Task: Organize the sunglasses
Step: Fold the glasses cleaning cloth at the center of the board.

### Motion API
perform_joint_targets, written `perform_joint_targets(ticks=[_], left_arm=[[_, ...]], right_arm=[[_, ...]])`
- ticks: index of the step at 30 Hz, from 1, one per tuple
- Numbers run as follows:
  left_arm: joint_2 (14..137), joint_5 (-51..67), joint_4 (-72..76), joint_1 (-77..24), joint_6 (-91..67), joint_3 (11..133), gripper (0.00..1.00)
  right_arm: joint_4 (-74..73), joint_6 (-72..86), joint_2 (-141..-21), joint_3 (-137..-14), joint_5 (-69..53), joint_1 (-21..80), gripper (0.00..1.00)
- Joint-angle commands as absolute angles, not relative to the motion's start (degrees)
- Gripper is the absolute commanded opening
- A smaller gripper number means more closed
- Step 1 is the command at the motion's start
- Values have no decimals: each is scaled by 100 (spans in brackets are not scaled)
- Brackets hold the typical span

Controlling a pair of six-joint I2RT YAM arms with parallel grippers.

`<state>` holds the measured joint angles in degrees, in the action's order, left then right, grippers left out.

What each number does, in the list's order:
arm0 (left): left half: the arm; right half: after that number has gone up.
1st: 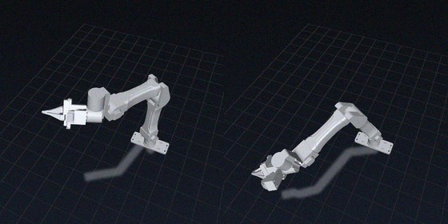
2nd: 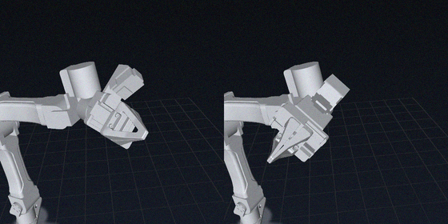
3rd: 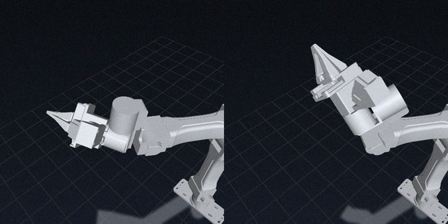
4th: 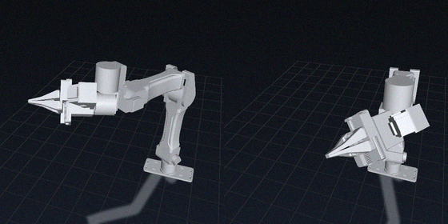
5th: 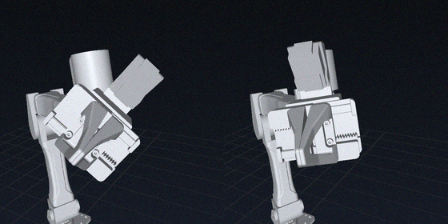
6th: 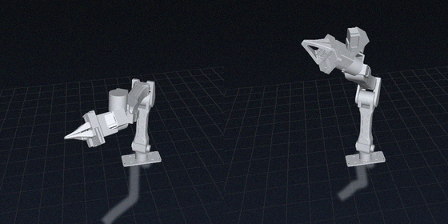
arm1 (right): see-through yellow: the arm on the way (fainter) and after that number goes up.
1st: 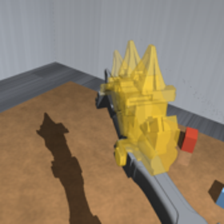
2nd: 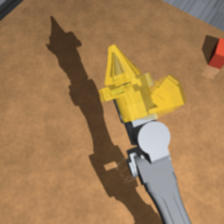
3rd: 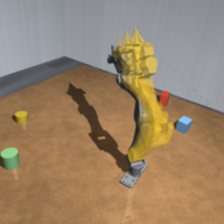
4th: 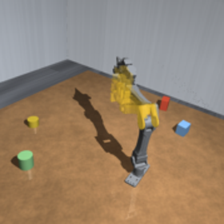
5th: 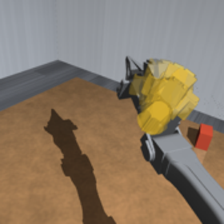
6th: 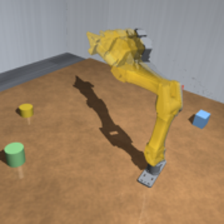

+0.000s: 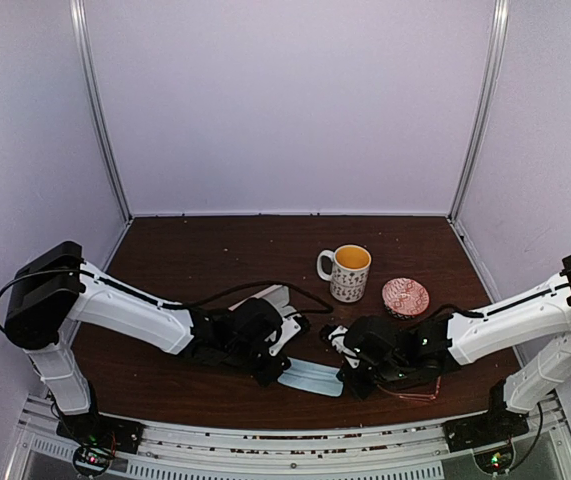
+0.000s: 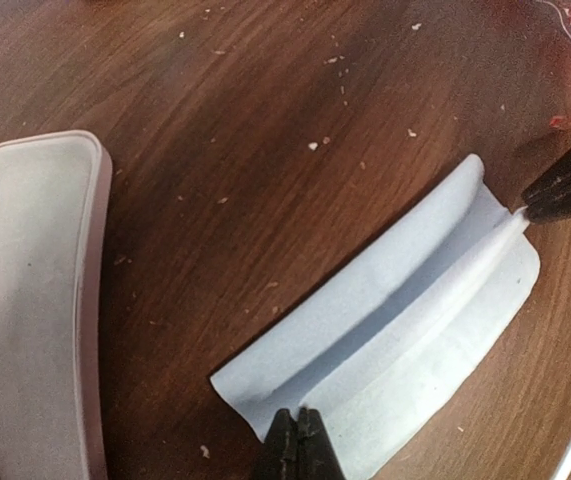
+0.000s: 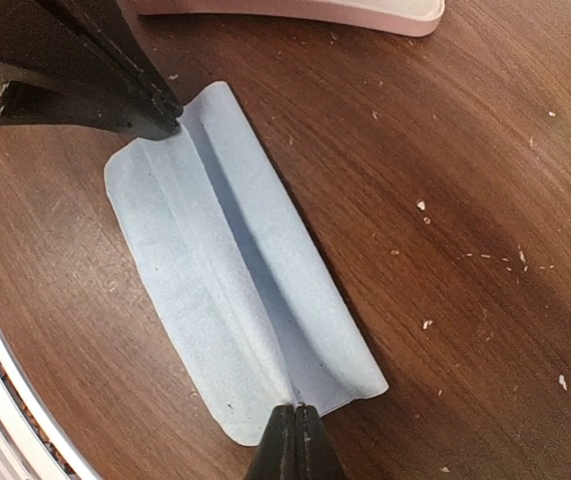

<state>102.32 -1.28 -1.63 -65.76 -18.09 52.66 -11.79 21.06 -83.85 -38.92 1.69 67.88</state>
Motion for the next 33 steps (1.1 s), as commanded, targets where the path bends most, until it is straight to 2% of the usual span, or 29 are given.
perform_joint_targets(ticks=[1,17,21,33], left_arm=[[10283,-179,-185,-6609,-1767,5388,0],[10208,-280,-338,-6722,-1817,5379,0],[10183,-306,-373,-6749,-1850,5358,3],[10090,-361,-460,-6790,-1863,5352,14]], right_arm=[[-1274,2149,-8297,-3801,181,6828,0],[-1323,2210,-8420,-3844,201,6829,0],[-1252,2236,-8421,-3811,90,6834,0],[-1084,2351,-8393,-3726,-160,6963,8]])
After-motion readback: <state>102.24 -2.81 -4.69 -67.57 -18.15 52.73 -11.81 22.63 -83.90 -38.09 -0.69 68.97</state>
